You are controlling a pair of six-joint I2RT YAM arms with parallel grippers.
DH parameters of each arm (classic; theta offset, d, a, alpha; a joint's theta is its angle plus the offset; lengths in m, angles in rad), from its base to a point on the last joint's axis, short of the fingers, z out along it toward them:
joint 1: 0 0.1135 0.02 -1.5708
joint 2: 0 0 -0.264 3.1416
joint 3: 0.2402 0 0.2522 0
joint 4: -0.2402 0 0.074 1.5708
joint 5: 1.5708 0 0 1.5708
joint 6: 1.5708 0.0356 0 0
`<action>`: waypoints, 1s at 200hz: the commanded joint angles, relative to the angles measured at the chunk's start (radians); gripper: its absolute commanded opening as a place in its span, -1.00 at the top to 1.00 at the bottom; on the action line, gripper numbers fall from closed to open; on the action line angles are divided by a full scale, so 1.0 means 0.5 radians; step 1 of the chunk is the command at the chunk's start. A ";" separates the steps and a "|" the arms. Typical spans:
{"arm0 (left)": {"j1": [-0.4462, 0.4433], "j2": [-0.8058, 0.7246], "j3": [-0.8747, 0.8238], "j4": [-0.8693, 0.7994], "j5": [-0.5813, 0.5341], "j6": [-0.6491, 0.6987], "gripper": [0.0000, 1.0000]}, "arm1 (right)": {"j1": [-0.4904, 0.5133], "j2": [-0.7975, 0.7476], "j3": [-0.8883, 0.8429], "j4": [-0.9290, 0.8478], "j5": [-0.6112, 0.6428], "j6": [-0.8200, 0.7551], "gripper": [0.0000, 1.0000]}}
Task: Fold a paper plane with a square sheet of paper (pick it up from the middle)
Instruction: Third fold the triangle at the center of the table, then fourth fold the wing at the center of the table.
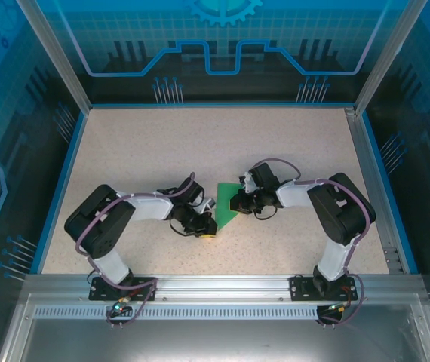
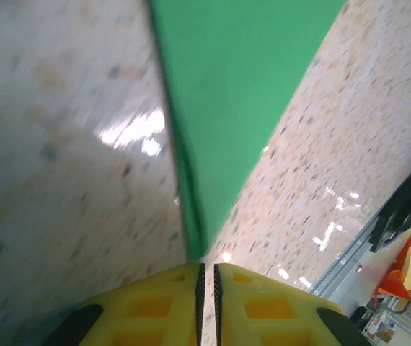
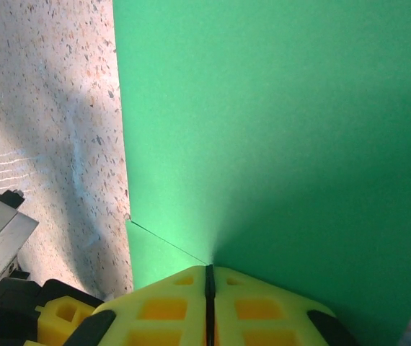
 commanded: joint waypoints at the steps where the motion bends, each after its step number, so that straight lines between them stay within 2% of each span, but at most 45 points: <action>1: 0.020 -0.147 0.032 -0.225 -0.111 -0.006 0.67 | -0.040 -0.013 0.041 -0.198 0.065 -0.054 0.78; 34: 0.036 -0.167 0.252 -0.217 -0.280 0.001 0.65 | -0.051 -0.204 0.108 -0.286 0.107 -0.059 0.63; 61: 0.036 -0.015 0.447 -0.189 -0.347 0.018 0.64 | -0.117 -0.362 0.081 -0.415 0.225 -0.084 0.54; 79: 0.037 0.116 0.550 -0.193 -0.367 0.038 0.66 | -0.184 -0.410 0.003 -0.409 0.210 -0.087 0.46; 106: 0.038 0.248 0.634 -0.239 -0.472 0.070 0.68 | -0.209 -0.402 -0.063 -0.388 0.180 -0.083 0.29; 200: 0.036 0.322 0.606 -0.267 -0.584 0.130 0.72 | -0.127 -0.164 -0.023 -0.239 0.024 -0.030 0.22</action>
